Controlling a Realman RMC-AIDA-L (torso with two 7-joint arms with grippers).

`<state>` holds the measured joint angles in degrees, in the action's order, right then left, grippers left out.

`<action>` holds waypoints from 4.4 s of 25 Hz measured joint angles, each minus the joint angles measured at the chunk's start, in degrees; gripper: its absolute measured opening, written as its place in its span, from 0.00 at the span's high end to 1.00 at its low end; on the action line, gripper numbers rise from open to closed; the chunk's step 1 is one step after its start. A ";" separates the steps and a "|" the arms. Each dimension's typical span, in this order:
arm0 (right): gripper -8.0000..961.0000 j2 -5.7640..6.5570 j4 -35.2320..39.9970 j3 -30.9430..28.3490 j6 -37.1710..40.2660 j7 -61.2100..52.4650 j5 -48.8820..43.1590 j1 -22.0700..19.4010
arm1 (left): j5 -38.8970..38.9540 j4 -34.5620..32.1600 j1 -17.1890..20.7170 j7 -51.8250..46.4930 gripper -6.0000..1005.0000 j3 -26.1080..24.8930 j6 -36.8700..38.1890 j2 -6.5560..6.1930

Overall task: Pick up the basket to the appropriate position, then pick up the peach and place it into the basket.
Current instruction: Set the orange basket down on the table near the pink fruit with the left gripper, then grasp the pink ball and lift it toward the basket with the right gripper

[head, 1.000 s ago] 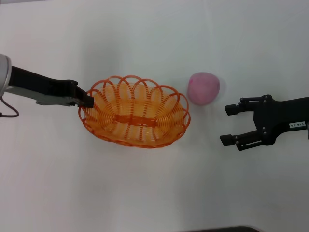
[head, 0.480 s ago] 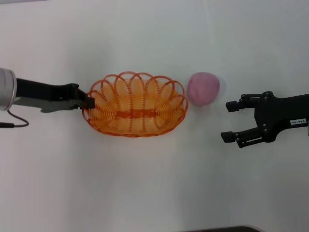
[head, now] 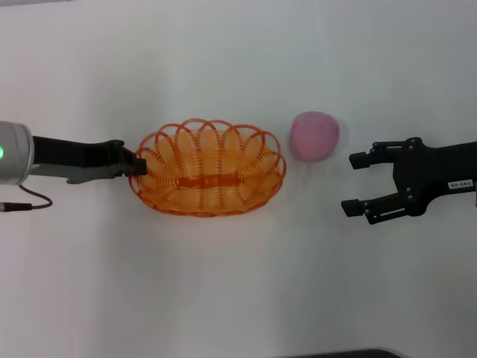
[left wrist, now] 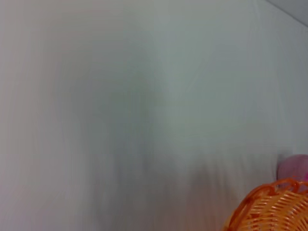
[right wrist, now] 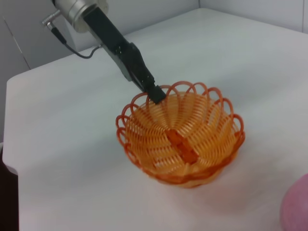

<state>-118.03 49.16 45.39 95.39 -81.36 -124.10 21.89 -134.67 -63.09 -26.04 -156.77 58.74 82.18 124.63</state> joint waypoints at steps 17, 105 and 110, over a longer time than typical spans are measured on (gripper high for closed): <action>0.09 -0.10 -0.03 0.10 -0.23 -0.03 0.00 -0.17 | 2.79 1.03 1.18 0.74 0.93 -0.19 -0.31 -0.10; 0.14 -1.46 -0.93 -3.36 -1.35 -0.29 -0.04 0.85 | 11.45 30.30 11.78 107.46 0.12 -19.87 13.79 0.00; 0.15 -1.13 -0.26 -2.13 0.06 0.12 -2.49 0.92 | 11.45 30.67 11.73 107.41 0.12 -20.21 13.95 -0.07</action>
<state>-119.16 48.90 43.27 95.44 -81.24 -126.59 22.81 -123.22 -32.42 -14.31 -49.36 38.53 96.13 124.56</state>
